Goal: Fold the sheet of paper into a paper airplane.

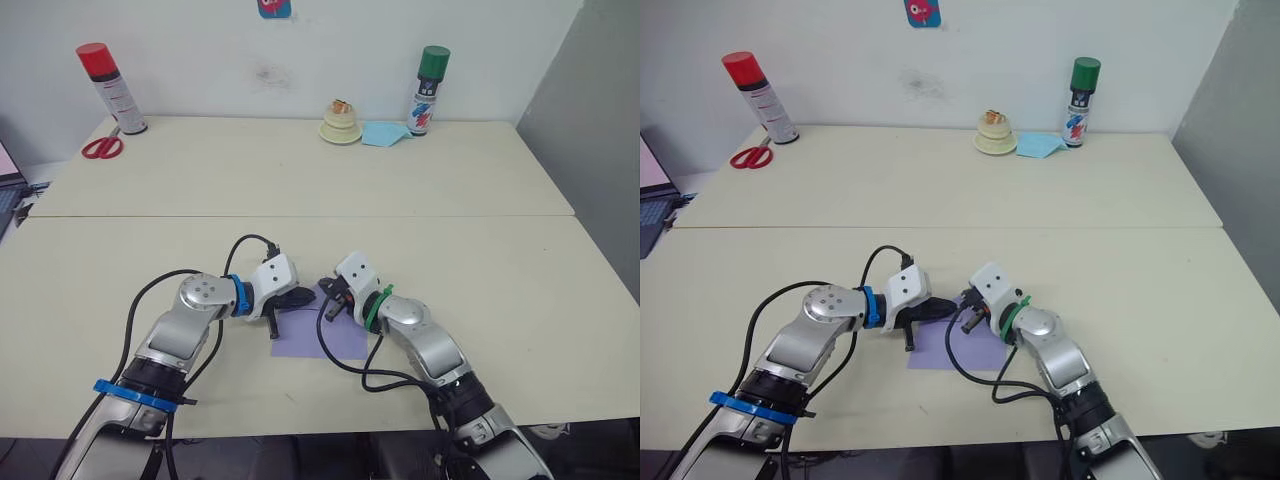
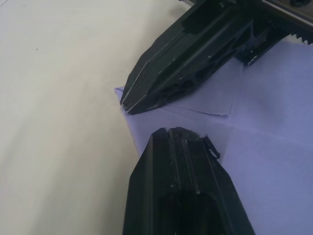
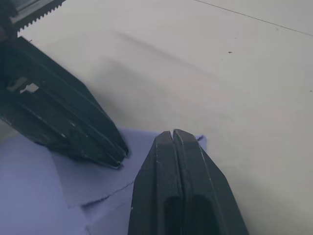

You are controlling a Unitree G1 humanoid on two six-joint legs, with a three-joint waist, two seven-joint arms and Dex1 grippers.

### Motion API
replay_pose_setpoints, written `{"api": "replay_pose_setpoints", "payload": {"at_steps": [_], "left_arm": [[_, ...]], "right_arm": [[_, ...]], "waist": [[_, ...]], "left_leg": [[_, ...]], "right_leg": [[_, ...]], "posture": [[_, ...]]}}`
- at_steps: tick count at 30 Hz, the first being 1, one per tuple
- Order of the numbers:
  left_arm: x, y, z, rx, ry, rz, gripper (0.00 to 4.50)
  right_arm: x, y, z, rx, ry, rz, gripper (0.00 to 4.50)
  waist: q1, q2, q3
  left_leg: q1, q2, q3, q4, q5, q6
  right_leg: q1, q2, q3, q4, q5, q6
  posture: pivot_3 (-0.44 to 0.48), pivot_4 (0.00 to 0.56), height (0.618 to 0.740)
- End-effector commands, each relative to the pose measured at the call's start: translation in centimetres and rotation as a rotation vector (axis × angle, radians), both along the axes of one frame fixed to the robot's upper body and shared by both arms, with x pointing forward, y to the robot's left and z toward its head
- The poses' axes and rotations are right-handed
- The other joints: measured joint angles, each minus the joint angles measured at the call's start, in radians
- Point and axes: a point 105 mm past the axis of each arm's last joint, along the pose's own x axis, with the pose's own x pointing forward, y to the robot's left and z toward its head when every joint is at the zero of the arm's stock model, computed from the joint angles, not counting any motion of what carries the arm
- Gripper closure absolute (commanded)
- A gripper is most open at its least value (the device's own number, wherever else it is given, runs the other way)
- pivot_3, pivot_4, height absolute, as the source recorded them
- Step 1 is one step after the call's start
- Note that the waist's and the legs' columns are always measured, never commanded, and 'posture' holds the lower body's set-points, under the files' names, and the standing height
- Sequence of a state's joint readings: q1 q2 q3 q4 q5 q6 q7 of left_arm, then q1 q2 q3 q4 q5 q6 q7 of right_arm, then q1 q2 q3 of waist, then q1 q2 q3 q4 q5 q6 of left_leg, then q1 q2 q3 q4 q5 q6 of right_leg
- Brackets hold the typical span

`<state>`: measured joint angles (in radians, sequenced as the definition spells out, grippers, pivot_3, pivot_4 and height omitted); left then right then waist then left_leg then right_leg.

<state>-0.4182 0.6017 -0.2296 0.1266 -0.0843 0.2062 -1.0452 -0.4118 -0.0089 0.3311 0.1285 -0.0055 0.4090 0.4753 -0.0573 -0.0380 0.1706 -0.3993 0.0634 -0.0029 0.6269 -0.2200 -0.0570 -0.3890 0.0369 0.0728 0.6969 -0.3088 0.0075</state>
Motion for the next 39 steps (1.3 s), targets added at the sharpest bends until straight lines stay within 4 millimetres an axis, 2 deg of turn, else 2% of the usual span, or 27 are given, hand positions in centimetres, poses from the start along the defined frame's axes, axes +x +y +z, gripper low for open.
{"api": "replay_pose_setpoints", "payload": {"at_steps": [1, 5, 11, 15, 19, 22, 25, 30, 35, 39], "left_arm": [[-0.7, 0.1, -1.9, 0.047, 0.044, -0.005, 4.47], [-0.6, 0.3, -2.0, 0.061, 0.037, -0.003, 4.47], [-0.5, 0.4, -1.9, 0.068, 0.031, 0.002, 4.47], [-0.5, 0.4, -1.9, 0.07, 0.031, 0.002, 4.47], [-0.4, 0.4, -2.0, 0.072, 0.032, 0.002, 4.47], [-0.3, 0.4, -2.0, 0.074, 0.03, 0.0, 4.47], [-0.2, 0.3, -1.9, 0.075, 0.028, 0.0, 4.47], [-0.1, 0.4, -1.9, 0.076, 0.025, 0.0, 4.47], [-0.1, 0.3, -1.9, 0.076, 0.022, 0.0, 4.47], [-0.1, 0.4, -1.8, 0.074, 0.02, 0.006, 4.47]], "right_arm": [[-0.2, 0.8, -0.6, 0.026, 0.045, -0.001, 4.5], [0.3, 0.4, -1.3, -0.012, 0.055, -0.03, 4.5], [1.7, -2.4, -2.3, -0.103, 0.042, -0.142, 4.5], [2.0, -3.1, -2.2, -0.106, 0.025, -0.167, 4.5], [2.2, -2.1, 0.2, 0.033, -0.028, -0.16, 4.5], [1.5, -0.6, 2.3, 0.17, -0.062, -0.094, 4.5], [0.6, 0.4, 2.8, 0.228, -0.055, -0.044, 4.5], [-0.3, 1.3, 1.1, 0.131, -0.022, 0.015, 4.5], [-0.2, 0.9, -1.6, -0.017, 0.031, 0.007, 4.5], [0.0, 0.3, -2.1, -0.053, 0.037, -0.007, 4.5]], "waist": [[0.0, 0.0, 0.0], [0.0, 0.0, 0.0], [0.0, 0.0, -0.001], [0.0, 0.001, -0.002], [0.0, 0.001, -0.002], [0.0, 0.001, -0.002], [0.0, 0.002, -0.001], [0.0, 0.002, -0.001], [0.0, 0.002, -0.002], [0.0, 0.002, -0.002]], "left_leg": [[0.0, 0.0, 0.0, 0.0, 0.0, 0.0], [0.001, 0.0, 0.0, 0.0, 0.0, 0.0], [0.001, 0.0, 0.0, 0.0, 0.0, 0.0], [0.001, -0.001, 0.0, 0.0, 0.0, 0.0], [0.001, -0.001, 0.0, 0.0, 0.0, 0.0], [0.0, -0.001, 0.0, 0.0, 0.0, 0.0], [0.0, 0.0, 0.0, 0.0, 0.0, 0.0], [0.0, -0.001, 0.0, 0.0, 0.0, 0.0], [0.001, 0.0, 0.0, 0.0, 0.0, 0.0], [0.001, 0.0, 0.0, 0.0, 0.0, 0.0]], "right_leg": [[0.0, 0.0, 0.0, 0.0, 0.0, 0.0], [0.0, 0.0, 0.0, 0.0, 0.0, 0.0], [0.001, 0.0, 0.0, 0.0, 0.0, 0.0], [0.001, 0.0, 0.0, 0.0, 0.0, 0.0], [0.001, 0.0, 0.0, 0.0, 0.0, 0.0], [0.0, 0.0, 0.0, 0.0, 0.0, 0.0], [0.0, 0.0, 0.0, 0.0, 0.0, 0.0], [0.0, 0.0, 0.0, 0.0, 0.0, 0.0], [0.0, 0.0, 0.0, 0.0, 0.0, 0.0], [0.001, 0.0, 0.0, 0.0, 0.0, 0.0]], "posture": [[0.0, 0.15, 0.737], [0.0, 0.15, 0.737], [0.0, 0.15, 0.737], [0.0, 0.15, 0.737], [0.0, 0.15, 0.737], [0.0, 0.15, 0.737], [0.0, 0.15, 0.737], [0.0, 0.15, 0.737], [0.0, 0.15, 0.737], [0.0, 0.15, 0.737]]}}
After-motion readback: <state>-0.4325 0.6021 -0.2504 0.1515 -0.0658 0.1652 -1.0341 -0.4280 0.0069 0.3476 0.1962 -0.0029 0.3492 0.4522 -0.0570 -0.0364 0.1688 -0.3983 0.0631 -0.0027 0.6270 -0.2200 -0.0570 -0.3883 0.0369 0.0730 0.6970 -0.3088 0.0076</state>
